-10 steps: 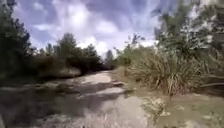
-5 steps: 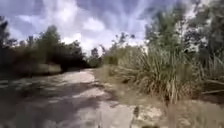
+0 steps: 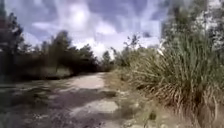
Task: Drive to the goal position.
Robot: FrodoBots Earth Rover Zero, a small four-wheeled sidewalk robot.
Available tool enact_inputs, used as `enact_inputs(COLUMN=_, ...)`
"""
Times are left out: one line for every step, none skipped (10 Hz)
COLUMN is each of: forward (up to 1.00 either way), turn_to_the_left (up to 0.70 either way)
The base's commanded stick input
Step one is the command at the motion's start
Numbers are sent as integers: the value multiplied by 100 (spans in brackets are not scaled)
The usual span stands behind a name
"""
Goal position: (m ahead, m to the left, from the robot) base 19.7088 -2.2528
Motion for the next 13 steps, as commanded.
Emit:
enact_inputs(forward=100, turn_to_the_left=0)
enact_inputs(forward=100, turn_to_the_left=0)
enact_inputs(forward=100, turn_to_the_left=0)
enact_inputs(forward=100, turn_to_the_left=7)
enact_inputs(forward=100, turn_to_the_left=20)
enact_inputs(forward=100, turn_to_the_left=32)
enact_inputs(forward=100, turn_to_the_left=0)
enact_inputs(forward=100, turn_to_the_left=0)
enact_inputs(forward=100, turn_to_the_left=0)
enact_inputs(forward=100, turn_to_the_left=0)
enact_inputs(forward=100, turn_to_the_left=0)
enact_inputs(forward=100, turn_to_the_left=0)
enact_inputs(forward=100, turn_to_the_left=0)
